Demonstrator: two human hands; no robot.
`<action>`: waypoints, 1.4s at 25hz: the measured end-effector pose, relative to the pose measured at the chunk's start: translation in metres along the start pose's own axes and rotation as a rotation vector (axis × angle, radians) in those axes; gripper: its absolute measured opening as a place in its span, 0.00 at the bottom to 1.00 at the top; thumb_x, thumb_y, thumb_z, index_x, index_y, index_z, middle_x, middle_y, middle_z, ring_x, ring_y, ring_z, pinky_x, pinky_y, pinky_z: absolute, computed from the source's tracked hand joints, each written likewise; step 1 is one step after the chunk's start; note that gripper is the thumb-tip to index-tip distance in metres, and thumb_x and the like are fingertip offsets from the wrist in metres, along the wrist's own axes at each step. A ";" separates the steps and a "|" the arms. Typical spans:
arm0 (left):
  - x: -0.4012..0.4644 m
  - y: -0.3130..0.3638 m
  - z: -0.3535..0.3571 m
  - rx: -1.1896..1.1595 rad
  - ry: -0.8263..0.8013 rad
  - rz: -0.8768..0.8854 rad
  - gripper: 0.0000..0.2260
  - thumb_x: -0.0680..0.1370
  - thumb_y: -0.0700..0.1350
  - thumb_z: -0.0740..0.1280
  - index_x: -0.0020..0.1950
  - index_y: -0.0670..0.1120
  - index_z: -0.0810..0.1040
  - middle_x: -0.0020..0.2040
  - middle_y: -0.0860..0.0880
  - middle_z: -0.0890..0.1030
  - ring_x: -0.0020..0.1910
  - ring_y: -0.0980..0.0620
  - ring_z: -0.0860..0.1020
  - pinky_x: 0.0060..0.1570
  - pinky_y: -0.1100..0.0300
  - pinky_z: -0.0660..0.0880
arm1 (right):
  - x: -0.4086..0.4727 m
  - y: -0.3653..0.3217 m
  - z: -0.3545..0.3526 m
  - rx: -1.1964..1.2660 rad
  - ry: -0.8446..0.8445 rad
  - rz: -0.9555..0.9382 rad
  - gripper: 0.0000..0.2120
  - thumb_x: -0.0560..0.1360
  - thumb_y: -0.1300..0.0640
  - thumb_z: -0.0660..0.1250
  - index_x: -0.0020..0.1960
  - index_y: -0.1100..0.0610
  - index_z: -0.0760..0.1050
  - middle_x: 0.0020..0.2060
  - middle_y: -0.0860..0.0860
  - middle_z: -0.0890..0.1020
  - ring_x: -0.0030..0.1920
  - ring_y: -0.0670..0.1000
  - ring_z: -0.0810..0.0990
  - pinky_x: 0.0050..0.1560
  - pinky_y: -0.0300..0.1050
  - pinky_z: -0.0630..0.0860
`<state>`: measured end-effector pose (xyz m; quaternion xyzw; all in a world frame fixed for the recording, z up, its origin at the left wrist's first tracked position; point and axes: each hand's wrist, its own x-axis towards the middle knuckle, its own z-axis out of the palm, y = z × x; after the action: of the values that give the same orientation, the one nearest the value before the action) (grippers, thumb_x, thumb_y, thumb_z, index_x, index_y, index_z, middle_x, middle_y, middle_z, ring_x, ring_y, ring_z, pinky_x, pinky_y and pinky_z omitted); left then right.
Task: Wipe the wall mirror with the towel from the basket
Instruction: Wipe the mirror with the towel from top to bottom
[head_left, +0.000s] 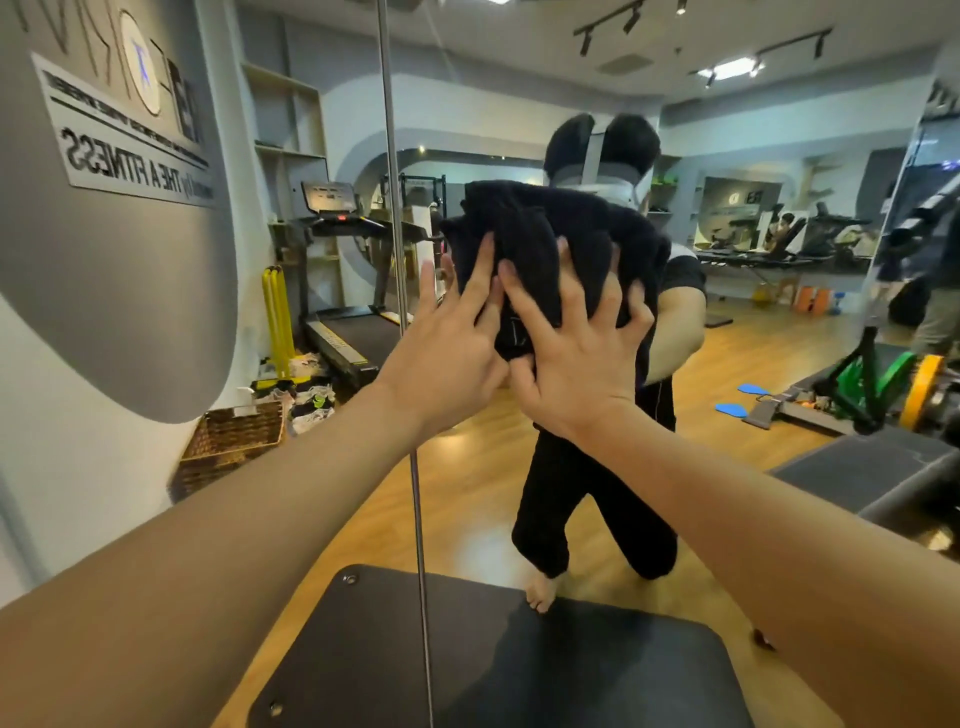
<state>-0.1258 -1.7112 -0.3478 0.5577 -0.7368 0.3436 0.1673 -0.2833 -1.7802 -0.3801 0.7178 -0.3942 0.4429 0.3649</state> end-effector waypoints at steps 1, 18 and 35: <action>-0.008 0.000 0.006 0.012 0.004 -0.012 0.36 0.79 0.57 0.42 0.83 0.38 0.51 0.83 0.36 0.42 0.82 0.38 0.54 0.79 0.35 0.42 | -0.006 -0.005 0.004 -0.004 0.009 -0.009 0.38 0.74 0.43 0.59 0.83 0.43 0.55 0.82 0.56 0.53 0.80 0.68 0.49 0.74 0.69 0.54; -0.036 -0.007 0.027 0.041 0.048 -0.073 0.30 0.83 0.53 0.55 0.82 0.42 0.58 0.84 0.41 0.47 0.81 0.37 0.57 0.77 0.46 0.38 | -0.027 -0.024 0.021 -0.008 -0.038 -0.096 0.38 0.76 0.40 0.57 0.84 0.43 0.49 0.83 0.57 0.51 0.80 0.70 0.47 0.73 0.70 0.52; -0.032 0.029 0.014 -0.029 -0.009 -0.396 0.29 0.81 0.41 0.65 0.81 0.41 0.62 0.84 0.42 0.51 0.76 0.34 0.65 0.76 0.49 0.61 | -0.006 0.013 0.022 0.154 0.055 -0.372 0.39 0.76 0.36 0.62 0.83 0.47 0.57 0.82 0.56 0.60 0.81 0.66 0.54 0.75 0.61 0.53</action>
<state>-0.1402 -1.6941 -0.3874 0.6906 -0.6184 0.2909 0.2364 -0.2890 -1.8036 -0.3910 0.7918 -0.2098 0.4159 0.3951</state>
